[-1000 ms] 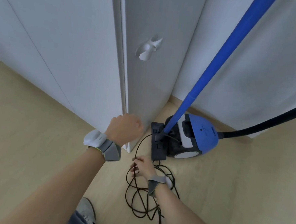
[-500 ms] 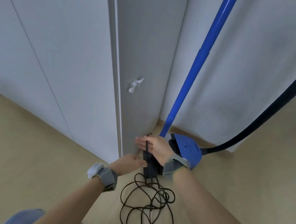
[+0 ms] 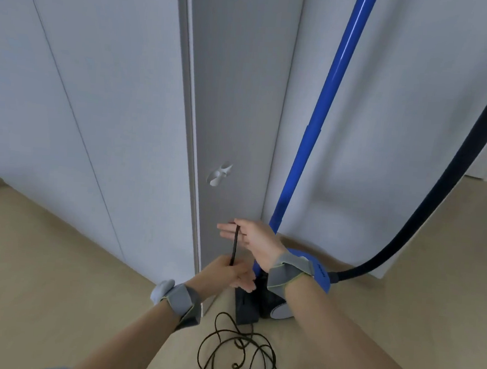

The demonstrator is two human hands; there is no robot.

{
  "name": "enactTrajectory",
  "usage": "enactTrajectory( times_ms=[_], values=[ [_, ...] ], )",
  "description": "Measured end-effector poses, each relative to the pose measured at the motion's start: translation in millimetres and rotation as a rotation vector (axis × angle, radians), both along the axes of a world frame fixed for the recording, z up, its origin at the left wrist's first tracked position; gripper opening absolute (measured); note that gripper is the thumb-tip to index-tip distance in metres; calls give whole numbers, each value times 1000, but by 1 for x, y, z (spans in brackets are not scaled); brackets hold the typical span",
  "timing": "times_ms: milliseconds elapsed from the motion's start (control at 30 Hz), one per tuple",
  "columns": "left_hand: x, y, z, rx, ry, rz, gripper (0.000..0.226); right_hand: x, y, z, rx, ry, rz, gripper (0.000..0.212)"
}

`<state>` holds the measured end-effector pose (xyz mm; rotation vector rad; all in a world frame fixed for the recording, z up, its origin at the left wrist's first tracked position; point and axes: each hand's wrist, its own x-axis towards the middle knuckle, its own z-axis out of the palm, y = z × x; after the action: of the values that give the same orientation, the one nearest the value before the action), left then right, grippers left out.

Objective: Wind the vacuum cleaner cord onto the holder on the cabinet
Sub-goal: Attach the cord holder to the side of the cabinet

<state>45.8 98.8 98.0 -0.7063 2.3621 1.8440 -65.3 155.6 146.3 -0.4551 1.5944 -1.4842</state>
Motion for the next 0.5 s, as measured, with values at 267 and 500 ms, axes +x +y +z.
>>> enactTrajectory(
  times_ms=[267,500],
  values=[
    [20,-51,61,-511,168,239,34,-45,-11,24,-215,-110,-202,27],
    [-6,-84,105,-699,302,230,35,-46,-27,32,165,667,-256,38]
  ],
)
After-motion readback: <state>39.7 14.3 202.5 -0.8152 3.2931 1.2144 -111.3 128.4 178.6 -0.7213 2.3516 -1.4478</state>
